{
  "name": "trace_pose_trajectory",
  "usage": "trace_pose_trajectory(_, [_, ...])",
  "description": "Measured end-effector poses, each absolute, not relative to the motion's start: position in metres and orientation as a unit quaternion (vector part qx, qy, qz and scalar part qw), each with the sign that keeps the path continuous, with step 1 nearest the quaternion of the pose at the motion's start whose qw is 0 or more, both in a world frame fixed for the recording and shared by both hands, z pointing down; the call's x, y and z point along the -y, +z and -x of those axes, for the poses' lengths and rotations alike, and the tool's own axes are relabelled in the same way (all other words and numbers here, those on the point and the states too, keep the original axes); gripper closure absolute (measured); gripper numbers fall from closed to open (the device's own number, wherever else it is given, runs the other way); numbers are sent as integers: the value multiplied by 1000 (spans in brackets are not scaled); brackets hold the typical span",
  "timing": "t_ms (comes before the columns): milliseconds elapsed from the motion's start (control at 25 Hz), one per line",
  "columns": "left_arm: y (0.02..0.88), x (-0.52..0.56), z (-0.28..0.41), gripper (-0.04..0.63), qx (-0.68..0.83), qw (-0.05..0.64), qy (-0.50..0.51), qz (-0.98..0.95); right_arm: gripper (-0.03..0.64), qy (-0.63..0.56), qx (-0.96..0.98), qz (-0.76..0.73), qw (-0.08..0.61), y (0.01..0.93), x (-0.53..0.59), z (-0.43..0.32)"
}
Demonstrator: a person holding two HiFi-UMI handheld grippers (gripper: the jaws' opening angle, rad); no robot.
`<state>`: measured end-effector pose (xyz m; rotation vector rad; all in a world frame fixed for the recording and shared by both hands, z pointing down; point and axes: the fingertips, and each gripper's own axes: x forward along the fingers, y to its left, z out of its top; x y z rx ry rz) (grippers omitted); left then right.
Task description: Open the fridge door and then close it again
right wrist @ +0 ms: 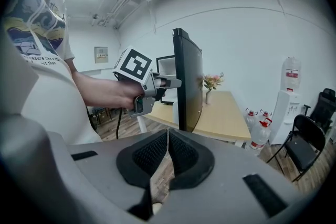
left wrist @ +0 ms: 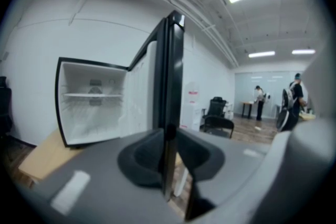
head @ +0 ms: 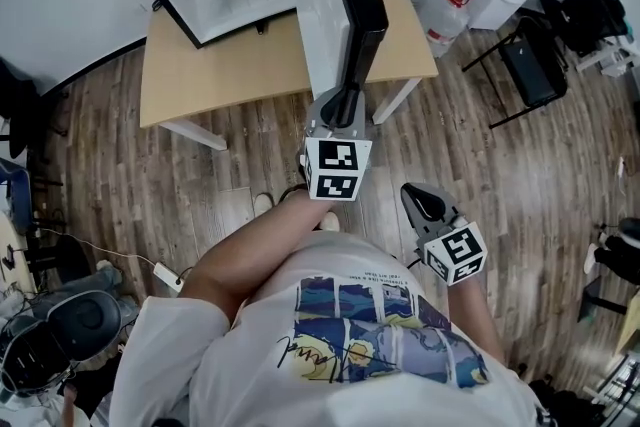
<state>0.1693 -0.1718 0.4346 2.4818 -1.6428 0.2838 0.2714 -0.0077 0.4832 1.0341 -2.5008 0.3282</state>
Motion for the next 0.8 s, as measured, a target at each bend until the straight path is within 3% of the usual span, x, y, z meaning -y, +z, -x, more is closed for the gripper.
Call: trace_pose_trajectory(800, [433,167,-61,518,528,85,80,-841,600,110,905,-345,225,476,29,-190])
